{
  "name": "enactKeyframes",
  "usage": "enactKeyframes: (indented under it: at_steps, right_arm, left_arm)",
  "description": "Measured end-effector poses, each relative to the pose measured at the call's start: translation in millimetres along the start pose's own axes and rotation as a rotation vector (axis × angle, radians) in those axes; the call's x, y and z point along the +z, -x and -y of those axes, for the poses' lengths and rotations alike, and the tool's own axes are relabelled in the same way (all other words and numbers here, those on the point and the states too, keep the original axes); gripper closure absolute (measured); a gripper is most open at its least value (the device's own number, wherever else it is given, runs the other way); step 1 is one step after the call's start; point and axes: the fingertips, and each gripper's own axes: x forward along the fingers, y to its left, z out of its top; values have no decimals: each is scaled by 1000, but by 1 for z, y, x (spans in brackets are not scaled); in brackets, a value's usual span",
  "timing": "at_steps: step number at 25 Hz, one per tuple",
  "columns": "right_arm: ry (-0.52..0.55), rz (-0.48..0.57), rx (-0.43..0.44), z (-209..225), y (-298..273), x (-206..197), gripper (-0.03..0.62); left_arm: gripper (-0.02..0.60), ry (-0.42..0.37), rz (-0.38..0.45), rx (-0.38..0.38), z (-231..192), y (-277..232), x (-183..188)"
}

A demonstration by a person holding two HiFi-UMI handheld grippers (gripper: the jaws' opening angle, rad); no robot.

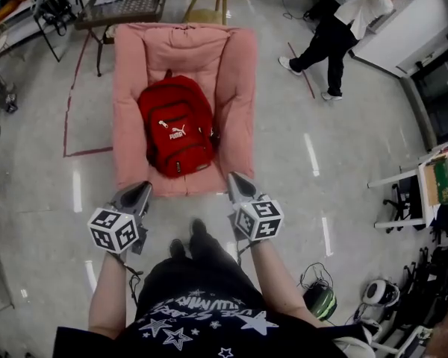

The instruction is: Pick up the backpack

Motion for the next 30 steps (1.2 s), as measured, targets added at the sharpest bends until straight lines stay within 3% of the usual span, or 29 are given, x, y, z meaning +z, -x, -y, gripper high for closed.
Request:
enactKeyframes:
  at_steps: [7,16,18,21,24,27,30]
  right_arm:
    - [10,-30,31,28,-59,-3,592]
    - [-5,-96,76,80,-166,34,589]
    - [-18,-118,79,92,-190,40,500]
    - [-19,-161,91,106,-218,42,494]
    - [-13,-197,136,113,-248,38,361]
    - [2,-220,160,121,-278,32,193]
    - [18,-260,178,129,-302,24,143]
  left_arm:
    - [572,44,-16,48,-38,-43,6]
    - [571,79,-35,103,-83,-124,44]
    - [571,92,-45,113,-96,-143,53]
    - [565,127,-67,124,-114,-166,59]
    - [454,181,-103,111,-131,-189,55]
    - [334,183,-114,110,-147,-212,55]
    - [238,154,-138,130,-165,-232,55]
